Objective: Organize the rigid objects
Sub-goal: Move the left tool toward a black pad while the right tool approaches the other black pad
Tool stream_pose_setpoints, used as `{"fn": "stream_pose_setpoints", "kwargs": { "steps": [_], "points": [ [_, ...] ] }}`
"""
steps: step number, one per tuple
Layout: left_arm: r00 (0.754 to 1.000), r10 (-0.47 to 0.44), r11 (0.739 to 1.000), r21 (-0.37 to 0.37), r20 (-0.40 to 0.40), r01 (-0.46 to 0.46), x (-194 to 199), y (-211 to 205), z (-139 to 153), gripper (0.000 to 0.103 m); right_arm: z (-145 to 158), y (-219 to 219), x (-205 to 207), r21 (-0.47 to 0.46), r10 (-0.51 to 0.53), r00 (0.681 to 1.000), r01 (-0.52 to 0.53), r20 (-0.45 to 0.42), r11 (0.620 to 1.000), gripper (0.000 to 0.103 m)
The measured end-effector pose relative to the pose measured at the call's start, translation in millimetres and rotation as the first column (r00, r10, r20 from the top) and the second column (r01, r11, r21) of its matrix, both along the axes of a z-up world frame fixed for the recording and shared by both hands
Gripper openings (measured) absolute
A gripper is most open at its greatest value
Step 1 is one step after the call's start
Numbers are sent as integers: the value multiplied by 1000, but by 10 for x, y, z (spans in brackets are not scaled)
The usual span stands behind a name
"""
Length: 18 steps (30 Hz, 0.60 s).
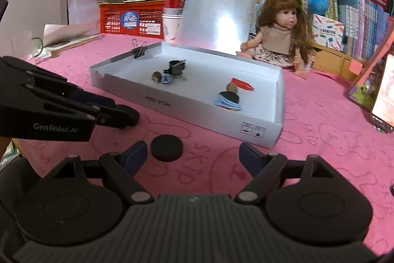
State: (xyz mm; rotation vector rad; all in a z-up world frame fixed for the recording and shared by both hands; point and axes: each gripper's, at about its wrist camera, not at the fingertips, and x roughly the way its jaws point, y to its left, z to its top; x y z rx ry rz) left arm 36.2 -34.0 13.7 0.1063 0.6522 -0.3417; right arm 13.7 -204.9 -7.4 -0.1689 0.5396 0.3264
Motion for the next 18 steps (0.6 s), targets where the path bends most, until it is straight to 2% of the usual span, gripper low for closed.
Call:
{"fn": "stream_pose_setpoints", "kwargs": {
  "steps": [5, 11, 18],
  "points": [
    [1000, 23, 1000, 7, 6, -23, -28, 83, -18, 26, -30, 85, 5, -2, 12, 1000, -12, 6, 1000, 82],
    [999, 40, 999, 0, 14, -40, -44, 123, -23, 26, -71, 108, 18, 37, -46, 999, 45, 8, 998, 70],
    [999, 32, 999, -4, 22, -32, -57, 58, -34, 37, -105, 131, 0, 74, -97, 995, 95, 13, 993, 58]
  ]
}}
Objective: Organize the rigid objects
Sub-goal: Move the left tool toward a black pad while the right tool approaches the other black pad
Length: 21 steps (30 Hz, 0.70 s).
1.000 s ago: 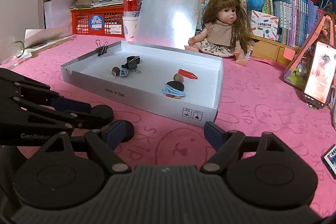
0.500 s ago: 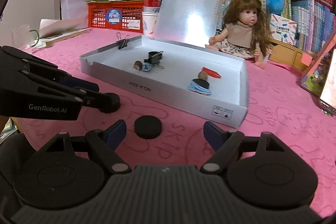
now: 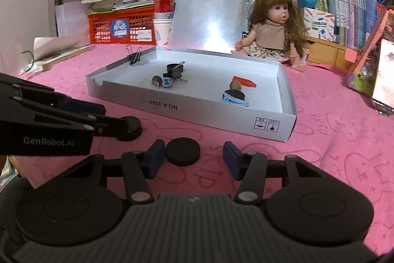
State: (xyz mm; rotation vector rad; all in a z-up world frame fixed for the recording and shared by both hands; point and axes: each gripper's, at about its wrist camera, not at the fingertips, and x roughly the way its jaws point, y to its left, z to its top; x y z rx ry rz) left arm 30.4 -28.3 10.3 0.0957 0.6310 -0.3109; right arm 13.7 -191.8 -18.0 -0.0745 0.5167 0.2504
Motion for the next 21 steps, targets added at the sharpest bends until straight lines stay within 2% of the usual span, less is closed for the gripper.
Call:
{"fn": "stream_pose_setpoints", "kwargs": {
  "steps": [2, 9, 15, 17, 21],
  "points": [
    [1000, 5, 1000, 0, -1, -5, 3, -7, -3, 37, -9, 8, -3, 8, -15, 1000, 15, 2, 1000, 53],
    [1000, 24, 1000, -2, 14, -24, 47, -36, -32, 41, -36, 17, -22, 14, -89, 996, 89, 21, 996, 53],
    [1000, 27, 1000, -6, 14, -27, 62, -50, -45, 41, -53, 12, -15, 11, -142, 990, 142, 25, 990, 55],
    [999, 33, 999, -11, 17, -33, 67, -56, -52, 42, -64, 3, -8, 20, -156, 988, 155, 21, 988, 64],
    [999, 41, 999, -27, 16, -40, 85, -49, -67, 42, -69, 8, -2, 24, -173, 985, 172, 20, 985, 64]
  ]
}}
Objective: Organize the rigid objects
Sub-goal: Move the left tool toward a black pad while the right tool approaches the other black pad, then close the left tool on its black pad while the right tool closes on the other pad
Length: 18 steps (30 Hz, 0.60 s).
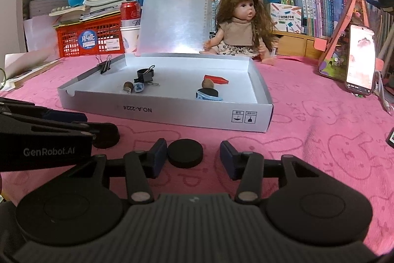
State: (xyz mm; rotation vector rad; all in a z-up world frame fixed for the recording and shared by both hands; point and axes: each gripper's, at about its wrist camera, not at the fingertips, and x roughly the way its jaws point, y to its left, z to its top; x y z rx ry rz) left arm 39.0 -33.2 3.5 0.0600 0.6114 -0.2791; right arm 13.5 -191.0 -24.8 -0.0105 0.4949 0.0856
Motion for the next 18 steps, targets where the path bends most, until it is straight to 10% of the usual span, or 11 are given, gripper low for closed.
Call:
{"fn": "stream_pose_setpoints", "kwargs": {
  "steps": [18],
  "points": [
    [1000, 0, 999, -49, -5, 0, 0, 10, -57, 42, -10, -4, -21, 0, -41, 999, 41, 10, 999, 59]
  ]
}}
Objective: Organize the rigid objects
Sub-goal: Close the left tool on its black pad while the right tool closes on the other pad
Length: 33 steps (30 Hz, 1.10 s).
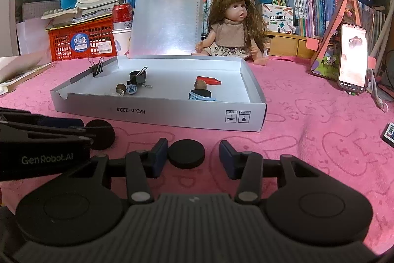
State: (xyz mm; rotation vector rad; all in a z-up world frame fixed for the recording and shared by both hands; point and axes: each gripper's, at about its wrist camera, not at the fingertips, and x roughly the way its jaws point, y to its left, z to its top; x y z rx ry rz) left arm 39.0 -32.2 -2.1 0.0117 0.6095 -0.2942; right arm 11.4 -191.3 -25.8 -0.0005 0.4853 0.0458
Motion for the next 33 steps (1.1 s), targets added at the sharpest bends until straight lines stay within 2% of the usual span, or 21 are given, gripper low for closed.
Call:
{"fn": "stream_pose_setpoints", "kwargs": {
  "steps": [4, 11, 16, 21, 23, 25, 33],
  "points": [
    [1000, 5, 1000, 15, -1, -5, 21, -17, -4, 43, 7, -9, -4, 5, 2, 1000, -2, 3, 1000, 53],
    [998, -1, 996, 88, 66, -5, -43, -63, 9, 42, 4, -31, -25, 8, 3, 1000, -3, 15, 1000, 46],
    [999, 1, 996, 85, 38, -4, 5, -80, -51, 42, -11, -22, -34, 6, 10, 1000, -10, 20, 1000, 44],
    [999, 4, 996, 92, 52, -9, 3, -89, -71, 42, -18, 3, -40, -1, 14, 1000, -14, 26, 1000, 39],
    [999, 2, 996, 89, 50, -6, 4, -86, -71, 40, -17, 16, -36, -5, 14, 1000, -14, 27, 1000, 37],
    [999, 6, 997, 80, 48, -10, 4, -79, -67, 31, -15, 22, -30, -5, 16, 1000, -16, 27, 1000, 37],
    [997, 30, 997, 70, 76, -35, -36, -29, 56, 31, 68, -29, -32, 2, 22, 999, -22, 43, 1000, 37]
  ]
}}
